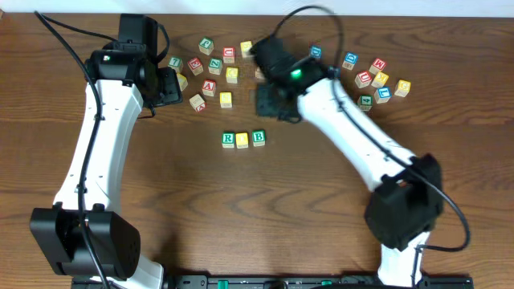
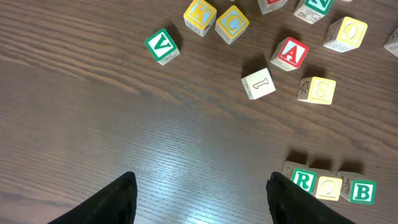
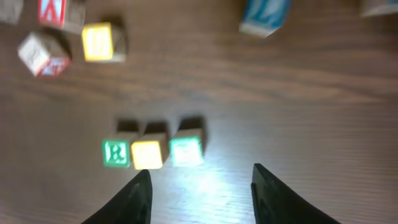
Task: Spell out ROBOT
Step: 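Place the B block to the right of the O block, then raise the right gripper and move it over the right-side blue blocks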
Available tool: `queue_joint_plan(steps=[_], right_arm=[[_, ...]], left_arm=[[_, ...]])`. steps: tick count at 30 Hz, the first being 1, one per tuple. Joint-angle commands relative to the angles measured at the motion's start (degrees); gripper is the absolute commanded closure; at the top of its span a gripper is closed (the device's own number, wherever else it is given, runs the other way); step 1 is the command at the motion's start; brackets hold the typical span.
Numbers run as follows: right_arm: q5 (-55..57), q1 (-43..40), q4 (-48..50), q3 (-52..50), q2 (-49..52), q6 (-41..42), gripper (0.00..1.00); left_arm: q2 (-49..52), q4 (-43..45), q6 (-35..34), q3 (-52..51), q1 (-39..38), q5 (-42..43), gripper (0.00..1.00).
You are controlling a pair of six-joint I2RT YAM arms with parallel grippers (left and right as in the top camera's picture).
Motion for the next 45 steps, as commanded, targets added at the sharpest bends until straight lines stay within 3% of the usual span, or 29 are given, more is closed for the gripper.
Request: queue_joint_plan(steps=[1, 12, 21, 45], right_arm=[[-1.18, -3.61, -0.55, 1.11, -1.46, -3.67, 0.51], [-3.48, -14.99, -4.31, 2.99, -1.49, -14.45, 0.44], [-2.6, -20.79, -11.23, 11.54, -1.49, -17.33, 0.4], [-2.86, -21.44, -11.39, 13.6, -1.18, -15.98, 0.38]], left_arm=[[-0.96, 0.09, 0.33, 1.11, 0.15, 0.09, 0.34], [-0.96, 0.07, 0.33, 1.11, 0.13, 0.11, 0.34], [-0.96, 0.04, 0.33, 1.11, 0.13, 0.11, 0.34], [-0.96, 0.31, 0.33, 1.11, 0.13, 0.13, 0.34]])
